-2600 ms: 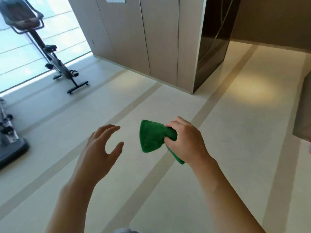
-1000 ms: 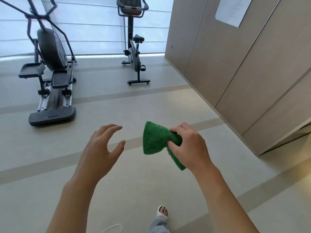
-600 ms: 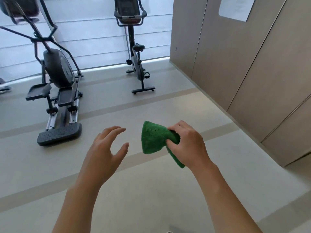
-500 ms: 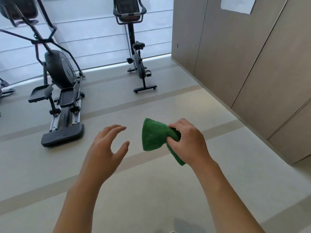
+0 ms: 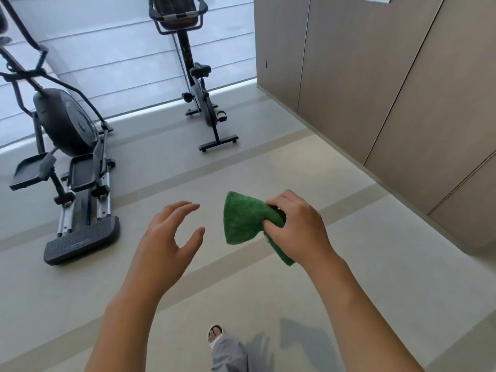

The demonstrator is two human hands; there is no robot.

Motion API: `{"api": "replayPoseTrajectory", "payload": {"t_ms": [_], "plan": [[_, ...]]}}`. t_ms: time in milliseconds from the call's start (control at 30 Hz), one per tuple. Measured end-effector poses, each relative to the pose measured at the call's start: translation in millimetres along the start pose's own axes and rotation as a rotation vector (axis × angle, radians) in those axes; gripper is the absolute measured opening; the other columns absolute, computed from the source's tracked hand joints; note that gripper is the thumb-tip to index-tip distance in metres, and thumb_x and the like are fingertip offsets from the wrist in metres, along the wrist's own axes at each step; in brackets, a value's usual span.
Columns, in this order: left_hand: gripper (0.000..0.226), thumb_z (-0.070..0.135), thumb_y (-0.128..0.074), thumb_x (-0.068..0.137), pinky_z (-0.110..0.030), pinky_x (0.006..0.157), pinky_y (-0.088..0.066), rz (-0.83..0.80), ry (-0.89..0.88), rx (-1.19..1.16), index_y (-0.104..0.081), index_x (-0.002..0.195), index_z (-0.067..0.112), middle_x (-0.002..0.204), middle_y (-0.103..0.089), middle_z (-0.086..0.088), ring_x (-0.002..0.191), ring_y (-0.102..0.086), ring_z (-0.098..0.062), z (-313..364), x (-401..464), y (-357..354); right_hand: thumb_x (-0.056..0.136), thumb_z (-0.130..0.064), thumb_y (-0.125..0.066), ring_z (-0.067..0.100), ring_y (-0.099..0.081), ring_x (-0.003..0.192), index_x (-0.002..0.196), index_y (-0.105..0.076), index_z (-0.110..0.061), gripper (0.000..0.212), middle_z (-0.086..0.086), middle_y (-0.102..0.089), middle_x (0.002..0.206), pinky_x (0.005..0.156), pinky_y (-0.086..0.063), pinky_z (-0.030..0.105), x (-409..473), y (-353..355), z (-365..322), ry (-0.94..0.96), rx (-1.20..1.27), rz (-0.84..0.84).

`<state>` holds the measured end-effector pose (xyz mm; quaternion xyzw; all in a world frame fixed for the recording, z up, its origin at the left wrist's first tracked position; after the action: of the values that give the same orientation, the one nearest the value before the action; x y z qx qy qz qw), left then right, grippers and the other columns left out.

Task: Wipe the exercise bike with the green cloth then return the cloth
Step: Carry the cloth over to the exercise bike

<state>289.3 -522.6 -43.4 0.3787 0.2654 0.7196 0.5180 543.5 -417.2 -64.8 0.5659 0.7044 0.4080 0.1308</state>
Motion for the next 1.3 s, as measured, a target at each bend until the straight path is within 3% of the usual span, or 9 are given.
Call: {"api": "replayPoseTrajectory", "payload": {"t_ms": [433, 533, 833, 1100, 1300], "plan": [[0.045, 0.040, -0.069, 0.095, -0.027, 0.108, -0.040, 0.039, 0.001, -0.112, -0.060, 0.139, 0.037, 0.140, -0.055, 0.024, 0.131, -0.054, -0.004, -145.8, 142.1, 68.5, 0.086, -0.026, -0.071, 0.004, -0.057, 0.087, 0.110, -0.072, -0.032, 0.025, -0.018, -0.058, 0.100, 0.074, -0.050, 0.025, 153.6, -110.0, -104.6, 0.042, -0.088, -0.063], [0.045, 0.040, -0.069, 0.094, -0.025, 0.108, -0.038, 0.069, 0.033, -0.153, -0.061, 0.139, 0.037, 0.138, -0.054, 0.027, 0.131, -0.052, -0.001, -175.7, 154.3, 82.1, 0.086, -0.026, -0.072, 0.003, -0.055, 0.087, 0.111, -0.072, -0.032, 0.026, -0.020, -0.056, 0.099, 0.072, -0.043, 0.019, 178.5, -140.1, -127.8, 0.079, -0.105, -0.102], [0.046, 0.034, -0.073, 0.094, -0.024, 0.110, -0.038, 0.129, 0.173, -0.161, -0.062, 0.139, 0.032, 0.139, -0.056, 0.019, 0.132, -0.052, -0.006, -253.2, 161.9, 111.8, 0.085, -0.028, -0.073, 0.004, -0.056, 0.088, 0.114, -0.073, -0.032, 0.029, -0.020, -0.057, 0.100, 0.074, -0.044, 0.019, 243.4, -221.1, -184.5, 0.223, -0.095, -0.243], [0.047, 0.033, -0.076, 0.093, -0.018, 0.104, -0.036, 0.176, 0.215, -0.082, -0.063, 0.138, 0.031, 0.136, -0.056, 0.023, 0.126, -0.050, -0.002, -278.2, 208.2, 116.8, 0.085, -0.032, -0.072, 0.002, -0.056, 0.091, 0.115, -0.072, -0.035, 0.030, -0.022, -0.057, 0.102, 0.076, -0.046, 0.017, 308.0, -257.7, -189.3, 0.296, -0.033, -0.289], [0.053, 0.038, -0.080, 0.088, -0.027, 0.109, -0.043, 0.159, 0.192, -0.056, -0.062, 0.138, 0.034, 0.137, -0.055, 0.024, 0.130, -0.053, -0.006, -276.8, 290.1, 95.5, 0.085, -0.034, -0.070, 0.003, -0.057, 0.091, 0.115, -0.071, -0.038, 0.030, -0.021, -0.058, 0.100, 0.077, -0.050, 0.022, 385.3, -258.2, -160.2, 0.322, 0.014, -0.273]]}}
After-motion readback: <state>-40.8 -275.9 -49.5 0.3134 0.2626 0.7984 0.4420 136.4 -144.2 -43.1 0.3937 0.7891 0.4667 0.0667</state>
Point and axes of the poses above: each hand's wrist, its own x-axis towards the middle knuckle, its own y-axis out of the back of the hand, z = x × y, the point moved 4 cm from there along x, towards the middle knuckle
